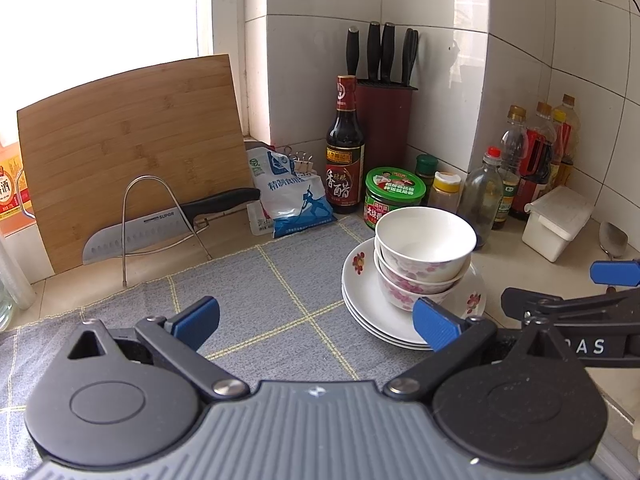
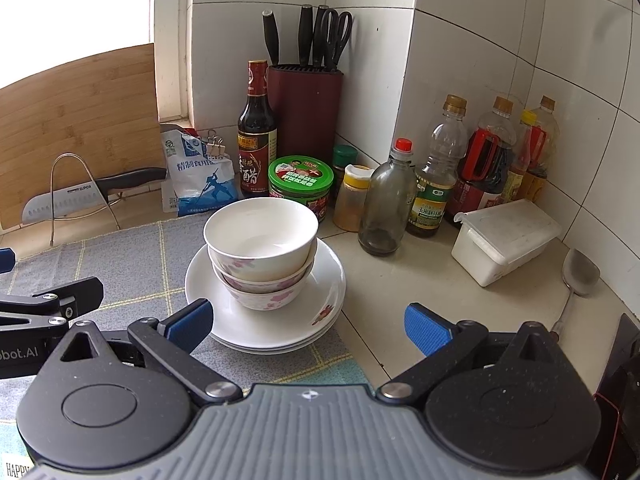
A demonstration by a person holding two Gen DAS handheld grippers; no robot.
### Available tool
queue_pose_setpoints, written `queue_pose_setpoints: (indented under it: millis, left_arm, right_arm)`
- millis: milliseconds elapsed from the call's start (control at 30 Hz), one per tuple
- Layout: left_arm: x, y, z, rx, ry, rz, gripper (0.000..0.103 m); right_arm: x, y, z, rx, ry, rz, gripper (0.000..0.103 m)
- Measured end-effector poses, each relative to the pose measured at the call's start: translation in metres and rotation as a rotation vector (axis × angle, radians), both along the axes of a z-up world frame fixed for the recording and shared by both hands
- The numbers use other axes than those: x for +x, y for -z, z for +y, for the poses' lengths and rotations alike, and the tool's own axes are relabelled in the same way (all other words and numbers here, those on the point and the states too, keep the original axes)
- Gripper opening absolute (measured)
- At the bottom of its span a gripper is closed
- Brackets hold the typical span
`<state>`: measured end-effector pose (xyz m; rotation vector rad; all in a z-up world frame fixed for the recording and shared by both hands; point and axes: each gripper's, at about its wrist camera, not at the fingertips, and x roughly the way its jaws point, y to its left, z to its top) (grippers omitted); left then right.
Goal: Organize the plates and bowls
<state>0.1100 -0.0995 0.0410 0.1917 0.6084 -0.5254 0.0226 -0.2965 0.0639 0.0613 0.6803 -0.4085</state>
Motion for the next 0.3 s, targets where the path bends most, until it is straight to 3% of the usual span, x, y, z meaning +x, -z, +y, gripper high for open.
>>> queue_pose_setpoints:
  millis: [300]
  left_arm:
    - [-0.0003,-0.0005,0.0011,-0.002,0.002,0.000,0.102]
  right_arm:
    - [-0.0005,-0.0012,0.0000,-0.003,0.002,-0.003,0.103]
